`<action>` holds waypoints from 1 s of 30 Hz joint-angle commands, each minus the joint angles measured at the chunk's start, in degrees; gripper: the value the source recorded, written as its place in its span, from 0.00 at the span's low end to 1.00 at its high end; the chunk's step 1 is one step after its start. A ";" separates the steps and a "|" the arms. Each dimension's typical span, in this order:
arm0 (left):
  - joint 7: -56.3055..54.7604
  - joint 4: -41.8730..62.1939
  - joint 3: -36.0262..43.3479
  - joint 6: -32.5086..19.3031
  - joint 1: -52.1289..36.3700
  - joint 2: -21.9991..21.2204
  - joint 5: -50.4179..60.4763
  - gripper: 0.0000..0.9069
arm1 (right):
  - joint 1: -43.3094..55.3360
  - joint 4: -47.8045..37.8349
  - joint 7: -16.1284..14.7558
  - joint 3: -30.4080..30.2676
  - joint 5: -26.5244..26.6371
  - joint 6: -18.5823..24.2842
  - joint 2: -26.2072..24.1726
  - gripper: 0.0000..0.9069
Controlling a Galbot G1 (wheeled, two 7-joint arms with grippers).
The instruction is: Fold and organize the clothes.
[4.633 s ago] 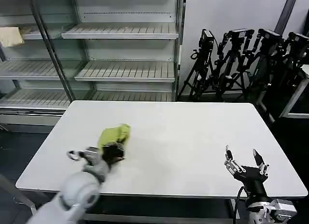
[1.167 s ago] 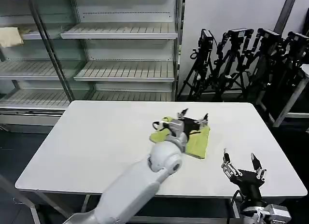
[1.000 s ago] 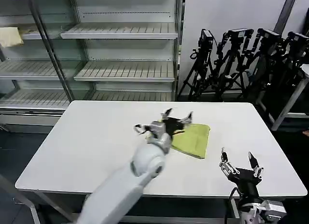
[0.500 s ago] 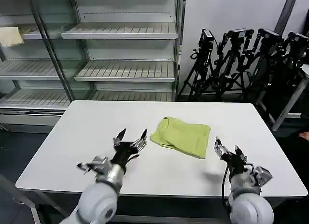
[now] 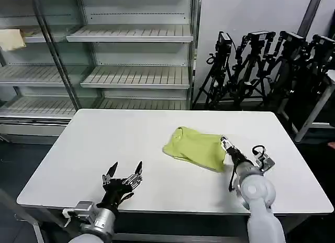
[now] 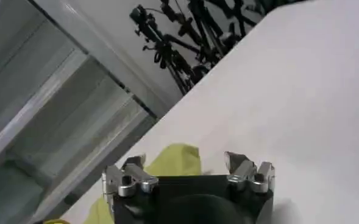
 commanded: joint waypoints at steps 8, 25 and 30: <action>-0.06 -2.89 -2.70 -0.24 6.11 0.24 1.14 1.00 | 10.37 -13.51 2.27 0.06 9.76 -0.19 0.14 0.00; -0.02 -2.72 -2.85 -0.13 6.53 -0.18 0.97 1.00 | 17.30 -23.93 0.70 -1.48 8.47 -0.40 -0.24 0.00; 0.00 -3.16 -2.82 -0.08 6.69 -0.44 1.01 1.00 | 20.64 -26.87 -0.30 -3.13 7.26 -0.73 -0.33 0.00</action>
